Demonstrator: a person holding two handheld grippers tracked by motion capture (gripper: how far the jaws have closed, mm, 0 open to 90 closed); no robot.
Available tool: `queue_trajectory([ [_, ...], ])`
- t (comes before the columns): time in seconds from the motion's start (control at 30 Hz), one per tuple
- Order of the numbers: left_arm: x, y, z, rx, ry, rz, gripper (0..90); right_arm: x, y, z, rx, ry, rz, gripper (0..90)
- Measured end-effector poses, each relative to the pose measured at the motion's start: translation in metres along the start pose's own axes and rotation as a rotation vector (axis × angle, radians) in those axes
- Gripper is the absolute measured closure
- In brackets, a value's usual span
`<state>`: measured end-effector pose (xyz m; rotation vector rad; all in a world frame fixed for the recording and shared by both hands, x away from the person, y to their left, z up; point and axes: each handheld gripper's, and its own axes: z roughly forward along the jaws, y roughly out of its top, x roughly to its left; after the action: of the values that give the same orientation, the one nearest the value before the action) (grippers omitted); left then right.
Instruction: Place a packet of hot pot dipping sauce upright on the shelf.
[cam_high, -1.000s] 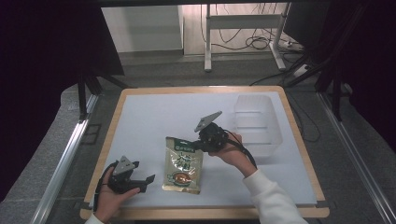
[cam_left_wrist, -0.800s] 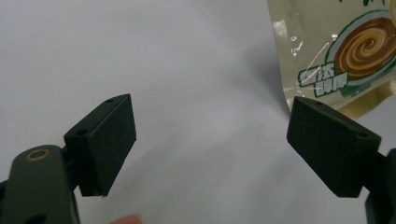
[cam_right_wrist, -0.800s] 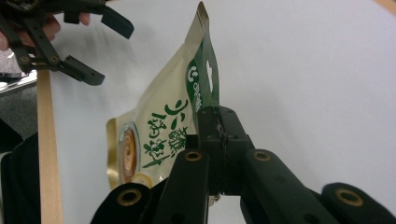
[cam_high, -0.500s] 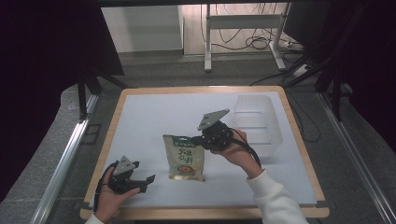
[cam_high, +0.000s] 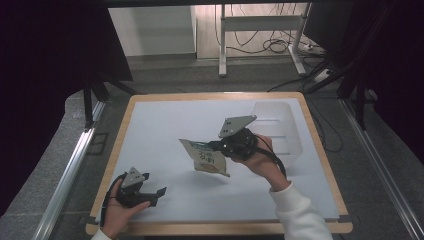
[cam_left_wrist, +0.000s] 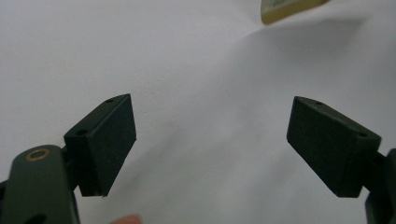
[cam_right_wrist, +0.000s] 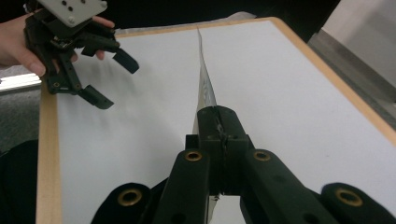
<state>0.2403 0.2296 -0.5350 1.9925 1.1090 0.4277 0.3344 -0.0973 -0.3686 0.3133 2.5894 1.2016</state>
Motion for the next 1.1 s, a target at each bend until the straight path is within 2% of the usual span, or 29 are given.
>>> queue_trajectory([
  [0.27,0.0,0.0,0.001,0.003,-0.001,0.001,15.8,-0.012,-0.003,-0.021,-0.046,-0.034,0.023,89.8],
  [1.1,-0.001,-0.001,0.002,0.009,-0.001,0.003,15.7,-0.025,-0.01,-0.036,-0.055,-0.059,0.059,89.8],
])
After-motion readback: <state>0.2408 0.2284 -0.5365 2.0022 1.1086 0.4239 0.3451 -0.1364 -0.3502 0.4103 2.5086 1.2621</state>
